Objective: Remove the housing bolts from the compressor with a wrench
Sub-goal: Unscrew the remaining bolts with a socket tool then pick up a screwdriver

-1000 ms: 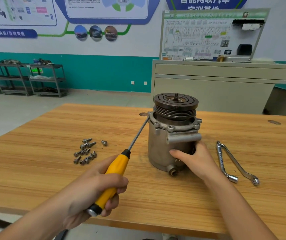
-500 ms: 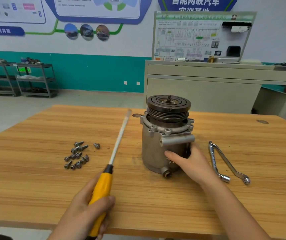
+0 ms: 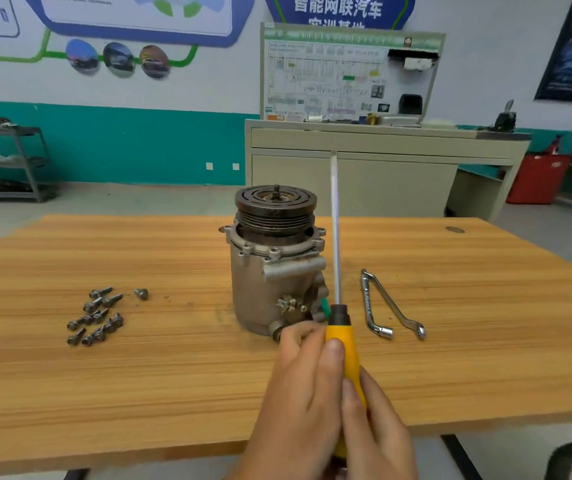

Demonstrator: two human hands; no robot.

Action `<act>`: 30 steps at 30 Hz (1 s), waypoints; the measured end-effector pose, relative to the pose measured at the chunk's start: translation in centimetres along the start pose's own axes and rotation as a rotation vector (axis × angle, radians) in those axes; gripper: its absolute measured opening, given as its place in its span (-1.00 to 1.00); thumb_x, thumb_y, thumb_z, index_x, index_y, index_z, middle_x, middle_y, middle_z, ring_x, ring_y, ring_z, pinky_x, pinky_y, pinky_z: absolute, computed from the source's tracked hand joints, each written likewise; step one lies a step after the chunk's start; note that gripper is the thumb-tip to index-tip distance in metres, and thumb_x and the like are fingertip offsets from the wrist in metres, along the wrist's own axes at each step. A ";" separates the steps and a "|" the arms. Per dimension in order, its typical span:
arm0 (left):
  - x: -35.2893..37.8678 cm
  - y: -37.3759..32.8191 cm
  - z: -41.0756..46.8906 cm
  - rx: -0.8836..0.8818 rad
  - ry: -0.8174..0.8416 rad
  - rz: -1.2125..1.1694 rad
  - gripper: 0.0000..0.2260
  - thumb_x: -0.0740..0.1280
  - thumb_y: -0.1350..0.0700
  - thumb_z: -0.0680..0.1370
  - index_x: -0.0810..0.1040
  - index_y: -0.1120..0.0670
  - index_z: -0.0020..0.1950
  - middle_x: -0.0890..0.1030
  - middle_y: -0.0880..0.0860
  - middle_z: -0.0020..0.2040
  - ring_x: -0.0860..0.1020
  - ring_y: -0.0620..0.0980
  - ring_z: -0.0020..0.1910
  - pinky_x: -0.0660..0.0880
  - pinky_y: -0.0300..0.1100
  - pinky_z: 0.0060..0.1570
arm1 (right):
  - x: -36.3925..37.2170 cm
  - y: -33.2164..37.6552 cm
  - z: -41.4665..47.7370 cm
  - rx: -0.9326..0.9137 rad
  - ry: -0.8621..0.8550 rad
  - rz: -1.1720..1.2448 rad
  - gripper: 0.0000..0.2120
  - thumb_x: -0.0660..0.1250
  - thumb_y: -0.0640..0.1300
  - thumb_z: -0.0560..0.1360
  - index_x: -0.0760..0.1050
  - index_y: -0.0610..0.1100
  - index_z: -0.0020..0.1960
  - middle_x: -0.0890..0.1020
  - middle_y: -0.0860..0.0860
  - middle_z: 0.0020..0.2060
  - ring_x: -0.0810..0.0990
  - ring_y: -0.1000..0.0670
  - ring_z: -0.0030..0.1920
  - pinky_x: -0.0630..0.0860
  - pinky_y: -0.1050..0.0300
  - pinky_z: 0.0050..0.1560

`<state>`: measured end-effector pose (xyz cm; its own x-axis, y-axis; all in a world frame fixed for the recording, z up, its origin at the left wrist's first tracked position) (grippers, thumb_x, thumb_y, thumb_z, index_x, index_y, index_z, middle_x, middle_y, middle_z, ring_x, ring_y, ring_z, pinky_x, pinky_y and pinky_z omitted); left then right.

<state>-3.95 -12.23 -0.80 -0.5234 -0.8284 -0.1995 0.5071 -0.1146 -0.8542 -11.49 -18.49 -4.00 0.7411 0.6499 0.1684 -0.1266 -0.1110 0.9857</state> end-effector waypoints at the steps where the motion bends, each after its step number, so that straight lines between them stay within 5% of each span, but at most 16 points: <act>1: 1.1 -1.0 0.6 0.018 0.080 0.031 -0.55 -0.06 -0.41 0.34 0.37 -0.30 0.10 0.28 -0.39 0.18 0.30 -0.41 0.23 0.22 -0.51 0.16 | -1.4 0.5 0.8 -0.008 -0.052 0.009 -0.90 0.36 0.08 0.28 0.64 0.11 -0.34 0.63 0.19 -0.42 0.58 0.17 -0.37 0.46 0.27 -0.33; 4: 0.9 -1.5 1.3 0.046 0.081 0.111 -0.59 0.00 -0.38 0.43 0.26 -0.29 0.22 0.22 -0.34 0.33 0.18 -0.45 0.32 0.12 -0.57 0.21 | -7.2 2.7 4.8 -0.146 -0.222 -0.151 -0.76 0.31 0.09 0.38 0.59 -0.07 -0.22 0.56 0.03 -0.50 0.45 0.07 -0.54 0.37 0.16 -0.51; 7: -4.4 0.8 2.1 -0.029 -0.179 0.048 -0.69 0.14 -0.27 0.53 0.38 -0.21 0.21 0.42 -0.27 0.22 0.37 -0.49 0.16 0.30 -0.59 0.03 | -12.3 4.6 9.7 -0.294 -0.354 -0.597 -0.84 0.27 -0.07 0.52 0.50 -0.15 -0.14 0.56 -0.03 -0.40 0.55 -0.18 -0.27 0.34 0.06 -0.31; 11: -8.8 5.6 4.3 -0.247 -0.199 0.189 -0.05 0.29 -0.31 0.18 0.13 -0.01 0.51 0.30 -0.09 0.44 0.33 -0.18 0.34 0.34 -0.13 0.29 | -15.1 3.9 15.5 -0.236 -0.383 -1.008 -0.78 0.28 -0.12 0.51 0.50 -0.30 -0.01 0.60 -0.27 -0.14 0.52 -0.27 -0.09 0.22 0.04 -0.28; 14: -9.3 8.5 6.3 -0.379 -0.101 0.250 0.14 0.36 -0.32 0.09 -0.07 -0.01 0.55 0.12 -0.02 0.54 0.16 -0.03 0.47 0.20 -0.03 0.37 | -14.8 2.1 17.8 -0.150 -0.307 -1.249 -0.72 0.26 -0.09 0.53 0.51 -0.31 0.07 0.60 -0.26 -0.03 0.52 -0.25 0.01 0.30 0.04 -0.19; 17: -7.9 11.0 8.0 -0.418 0.008 0.185 0.14 0.48 -0.22 0.16 -0.12 -0.01 0.55 0.14 0.00 0.53 0.18 -0.01 0.47 0.20 -0.10 0.37 | -14.8 1.4 18.4 -0.079 -0.269 -1.350 -0.65 0.20 -0.01 0.55 0.50 -0.26 0.15 0.57 -0.22 0.04 0.48 -0.23 0.09 0.39 0.03 -0.05; 20: -6.3 11.6 8.9 -0.291 0.062 0.119 -0.13 0.58 0.02 0.27 0.14 -0.10 0.43 0.39 -0.21 0.30 0.39 -0.20 0.29 0.34 -0.52 0.12 | -14.5 2.0 18.4 0.002 -0.232 -1.510 -0.52 0.09 0.13 0.57 0.42 -0.18 0.29 0.41 -0.15 0.29 0.33 -0.17 0.30 0.32 -0.05 0.23; 22: -6.2 11.6 9.1 -0.236 0.046 0.109 -0.17 0.60 -0.02 0.21 0.21 -0.18 0.34 0.43 -0.31 0.18 0.40 -0.39 0.17 0.33 -0.63 -0.08 | -12.2 3.6 17.9 -0.174 -0.226 -1.414 -0.48 0.15 0.13 0.55 0.35 -0.19 0.36 0.32 -0.12 0.38 0.25 -0.13 0.37 0.24 -0.04 0.30; 25: -6.2 11.6 9.2 -0.230 0.081 0.105 -0.07 0.56 -0.16 0.08 0.20 -0.17 0.37 0.42 -0.32 0.20 0.37 -0.48 0.13 0.33 -0.59 -0.03 | -6.2 5.2 16.8 -0.386 -0.055 -1.026 -0.53 0.27 0.02 0.51 0.39 -0.17 0.35 0.45 -0.04 0.29 0.42 -0.01 0.24 0.31 0.14 0.18; 27: -6.1 11.7 9.3 -0.229 0.096 0.102 -0.06 0.60 -0.09 0.13 0.17 -0.15 0.39 0.40 -0.30 0.22 0.36 -0.49 0.13 0.33 -0.61 -0.04 | -1.7 3.8 17.0 -0.238 0.179 -0.850 -0.61 0.23 0.02 0.54 0.42 -0.09 0.32 0.50 0.03 0.23 0.43 0.08 0.19 0.32 0.18 0.19; 30: -6.2 11.8 9.2 -0.208 0.087 0.157 -0.07 0.62 0.00 0.17 0.15 -0.15 0.38 0.38 -0.31 0.22 0.35 -0.49 0.13 0.30 -0.64 -0.04 | 2.8 1.7 17.0 -0.060 0.355 -0.622 -0.78 0.11 0.01 0.58 0.51 0.03 0.09 0.57 0.06 0.10 0.48 0.05 0.14 0.37 -0.03 0.26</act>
<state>11.58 -13.52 -5.20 -0.5106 -0.7760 -0.3702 0.4398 0.1342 -0.8880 1.55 -29.68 -1.90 0.4295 0.7859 -0.4449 0.2055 0.3946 0.8956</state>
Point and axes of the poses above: each hand's wrist, its own z-axis towards the middle knuckle, its own x-axis out of the palm, y = z × x, the point moved 8 cm from there along z, towards the middle knuckle
